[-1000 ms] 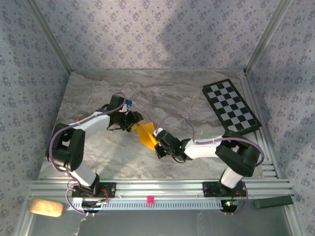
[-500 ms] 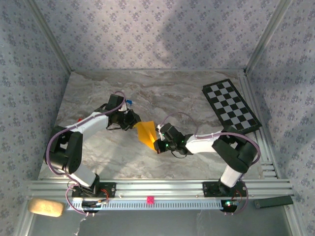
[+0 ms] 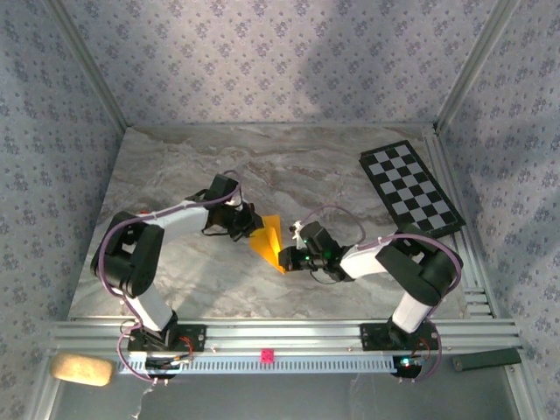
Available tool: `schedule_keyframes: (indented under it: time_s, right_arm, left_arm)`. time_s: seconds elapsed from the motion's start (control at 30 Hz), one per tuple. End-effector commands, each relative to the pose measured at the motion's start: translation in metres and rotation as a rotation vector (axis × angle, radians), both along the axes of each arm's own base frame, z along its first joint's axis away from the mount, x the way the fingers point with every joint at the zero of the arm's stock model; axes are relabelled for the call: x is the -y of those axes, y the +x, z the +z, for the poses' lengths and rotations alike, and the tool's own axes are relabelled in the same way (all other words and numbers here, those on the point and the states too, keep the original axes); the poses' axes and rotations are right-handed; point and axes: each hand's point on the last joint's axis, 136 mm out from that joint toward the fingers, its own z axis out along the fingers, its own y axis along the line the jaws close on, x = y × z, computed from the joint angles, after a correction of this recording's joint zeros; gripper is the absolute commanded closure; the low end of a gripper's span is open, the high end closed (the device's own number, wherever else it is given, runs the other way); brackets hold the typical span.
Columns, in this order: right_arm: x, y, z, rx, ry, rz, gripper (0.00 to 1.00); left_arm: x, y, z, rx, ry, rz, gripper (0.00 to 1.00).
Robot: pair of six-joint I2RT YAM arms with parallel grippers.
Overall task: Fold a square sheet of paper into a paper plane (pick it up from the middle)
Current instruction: Fourth fold the wing at the center of the table.
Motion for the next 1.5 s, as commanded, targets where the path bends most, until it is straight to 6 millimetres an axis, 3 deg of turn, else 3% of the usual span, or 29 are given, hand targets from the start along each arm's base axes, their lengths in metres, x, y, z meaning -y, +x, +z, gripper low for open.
schedule_keyframes:
  time_s: [0.0,0.47,0.67,1.07,1.47]
  right_arm:
    - [0.012,-0.005,-0.011,-0.059,-0.01,-0.047,0.99]
    - [0.018,-0.005,-0.014,-0.091,-0.024,-0.075,0.99]
    - [0.014,-0.007,-0.014,-0.107,-0.017,-0.055,0.99]
    - [0.002,-0.01,-0.015,-0.143,-0.014,0.009,0.98]
    - [0.007,-0.009,-0.025,-0.182,-0.047,-0.017,0.99]
  left_arm:
    - [0.001,0.008,-0.004,-0.001,0.021,0.022,1.0]
    - [-0.019,-0.009,-0.056,-0.133,0.165,0.052,1.0]
    - [-0.029,-0.018,-0.064,-0.147,0.196,0.077,1.0]
    - [-0.033,-0.02,-0.059,-0.125,0.204,0.084,1.0]
    - [-0.015,0.002,-0.006,0.09,0.099,0.027,0.96]
